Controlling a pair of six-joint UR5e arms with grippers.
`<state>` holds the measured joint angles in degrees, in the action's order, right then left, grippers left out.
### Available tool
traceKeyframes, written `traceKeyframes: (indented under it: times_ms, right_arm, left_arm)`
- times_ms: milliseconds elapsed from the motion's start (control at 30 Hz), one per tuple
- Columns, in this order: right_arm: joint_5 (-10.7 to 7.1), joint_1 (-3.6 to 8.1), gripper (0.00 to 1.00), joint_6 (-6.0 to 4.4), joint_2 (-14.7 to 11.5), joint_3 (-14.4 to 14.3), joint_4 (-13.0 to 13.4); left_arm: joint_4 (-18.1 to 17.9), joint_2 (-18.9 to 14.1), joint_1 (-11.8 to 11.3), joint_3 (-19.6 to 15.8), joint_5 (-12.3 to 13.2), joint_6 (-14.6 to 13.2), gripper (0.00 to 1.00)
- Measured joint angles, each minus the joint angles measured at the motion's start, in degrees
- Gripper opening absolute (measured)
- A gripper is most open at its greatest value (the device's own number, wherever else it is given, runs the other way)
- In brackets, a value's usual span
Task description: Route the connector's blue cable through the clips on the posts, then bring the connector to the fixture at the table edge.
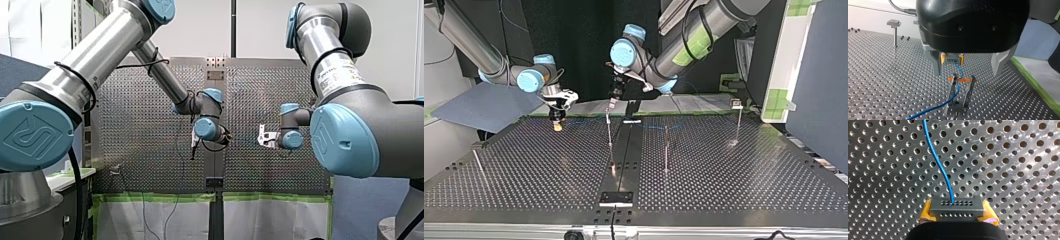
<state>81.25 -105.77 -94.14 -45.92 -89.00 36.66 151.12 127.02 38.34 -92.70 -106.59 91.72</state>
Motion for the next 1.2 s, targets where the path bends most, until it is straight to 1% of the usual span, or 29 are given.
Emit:
traceKeyframes:
  times_ms: [133, 233, 333, 433, 667, 867, 1067, 1133, 1200]
  right_arm:
    - [0.01, 0.00, 0.00, 0.00, 0.0, 0.0, 0.0]
    - [-0.01, 0.00, 0.00, 0.00, 0.1, 0.0, 0.0]
    - [-0.02, 0.01, 0.00, 0.00, 0.1, 0.0, -0.2]
    - [-0.03, 0.01, 0.00, 0.00, 0.2, 0.0, -0.2]
    - [0.02, 0.00, 0.00, 0.00, 0.2, 0.0, -0.3]
    - [-0.02, 0.00, 0.00, -0.12, 0.3, 0.0, -0.5]
    - [-0.59, 0.01, 0.00, -0.47, 0.4, 0.0, -0.7]
    - [-0.67, 0.00, 0.00, -0.56, 0.4, 0.0, -0.9]
    - [-0.75, 0.00, 0.00, -0.59, 0.4, 0.0, -1.1]
  left_arm:
    - [0.3, -0.1, 0.0, -0.2, -0.3, 0.0, 1.00]
    - [0.1, -0.8, 0.2, -1.0, -0.8, -0.1, 1.00]
    - [-1.0, -2.1, 0.4, -2.3, -1.4, 0.1, 1.00]
    - [-2.4, -3.6, 0.7, -3.8, -1.8, 0.9, 1.00]
    - [-5.8, -7.2, 0.7, -7.4, -4.5, 4.2, 1.00]
    - [-6.4, -10.0, 1.1, -10.3, -7.3, 7.1, 1.00]
    - [-6.6, -12.9, 1.1, -13.1, -10.2, 10.0, 1.00]
    - [-7.3, -14.0, 1.3, -14.2, -10.6, 11.0, 1.00]
    - [-8.1, -15.0, 1.6, -15.2, -10.4, 12.0, 1.00]
